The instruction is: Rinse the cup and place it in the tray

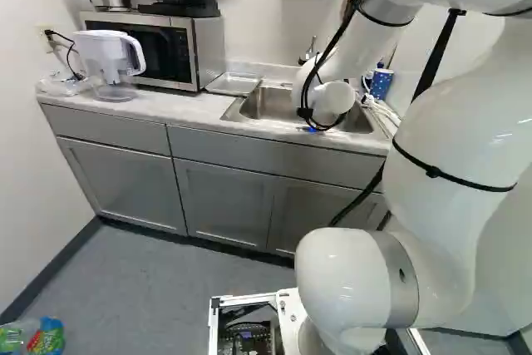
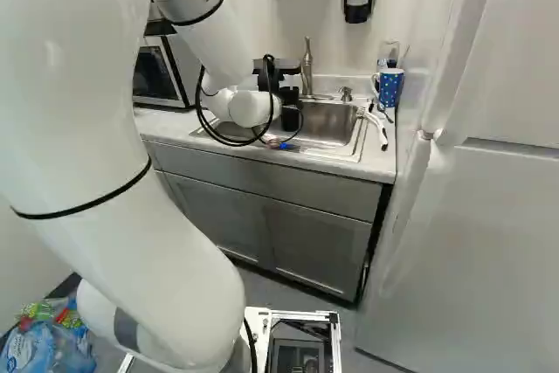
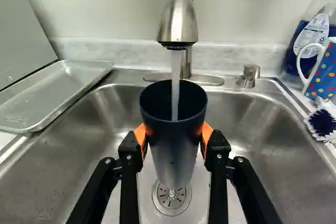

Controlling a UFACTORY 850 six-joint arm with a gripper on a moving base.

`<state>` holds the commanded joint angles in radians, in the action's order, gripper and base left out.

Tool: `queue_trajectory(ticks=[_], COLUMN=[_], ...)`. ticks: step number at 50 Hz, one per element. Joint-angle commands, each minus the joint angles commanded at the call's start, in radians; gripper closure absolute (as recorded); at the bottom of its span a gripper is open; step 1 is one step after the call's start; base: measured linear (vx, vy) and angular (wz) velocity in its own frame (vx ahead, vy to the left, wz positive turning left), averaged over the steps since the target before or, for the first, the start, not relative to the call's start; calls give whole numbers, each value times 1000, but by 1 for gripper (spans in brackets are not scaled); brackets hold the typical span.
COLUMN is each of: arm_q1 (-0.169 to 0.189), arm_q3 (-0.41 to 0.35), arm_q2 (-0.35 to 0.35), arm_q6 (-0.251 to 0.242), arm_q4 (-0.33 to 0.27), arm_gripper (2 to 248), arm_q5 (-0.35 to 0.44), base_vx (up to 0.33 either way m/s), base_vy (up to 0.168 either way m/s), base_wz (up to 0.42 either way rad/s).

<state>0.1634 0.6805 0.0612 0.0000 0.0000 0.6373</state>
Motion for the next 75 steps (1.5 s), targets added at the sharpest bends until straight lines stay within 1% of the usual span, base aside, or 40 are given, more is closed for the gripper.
queue_trajectory(ticks=[75], arm_q1=[0], arm_q3=[0], arm_q2=[0], arm_q6=[0], arm_q4=[0], arm_gripper=[129], arm_q5=[0], base_vx=[0], base_vy=[0], base_wz=[0])
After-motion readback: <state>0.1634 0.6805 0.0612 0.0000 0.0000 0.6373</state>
